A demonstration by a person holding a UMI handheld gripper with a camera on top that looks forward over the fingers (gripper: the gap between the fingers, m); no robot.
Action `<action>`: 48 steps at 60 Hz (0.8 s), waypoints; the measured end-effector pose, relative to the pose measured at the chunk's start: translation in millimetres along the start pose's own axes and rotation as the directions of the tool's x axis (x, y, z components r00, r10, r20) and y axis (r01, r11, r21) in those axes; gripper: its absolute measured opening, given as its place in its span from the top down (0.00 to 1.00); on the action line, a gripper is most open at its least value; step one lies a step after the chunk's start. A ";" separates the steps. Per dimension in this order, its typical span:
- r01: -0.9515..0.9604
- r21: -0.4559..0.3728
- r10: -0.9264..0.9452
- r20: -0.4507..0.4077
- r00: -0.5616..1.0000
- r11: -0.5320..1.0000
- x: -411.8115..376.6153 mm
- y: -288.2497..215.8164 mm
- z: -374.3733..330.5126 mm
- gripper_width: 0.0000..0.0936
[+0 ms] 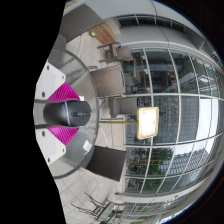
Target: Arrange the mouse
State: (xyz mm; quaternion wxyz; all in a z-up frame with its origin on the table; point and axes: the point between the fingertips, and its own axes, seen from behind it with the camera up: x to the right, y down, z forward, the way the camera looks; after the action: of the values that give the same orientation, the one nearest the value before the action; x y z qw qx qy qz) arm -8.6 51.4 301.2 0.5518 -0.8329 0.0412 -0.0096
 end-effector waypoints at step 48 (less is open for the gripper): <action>0.149 -0.416 -0.100 0.138 0.985 0.897 -177.8 323.3 68.3 0.51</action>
State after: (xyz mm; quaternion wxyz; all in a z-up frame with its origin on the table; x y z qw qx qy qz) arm -200.3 2.9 -17.7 0.3570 -0.9331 -0.0424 0.0116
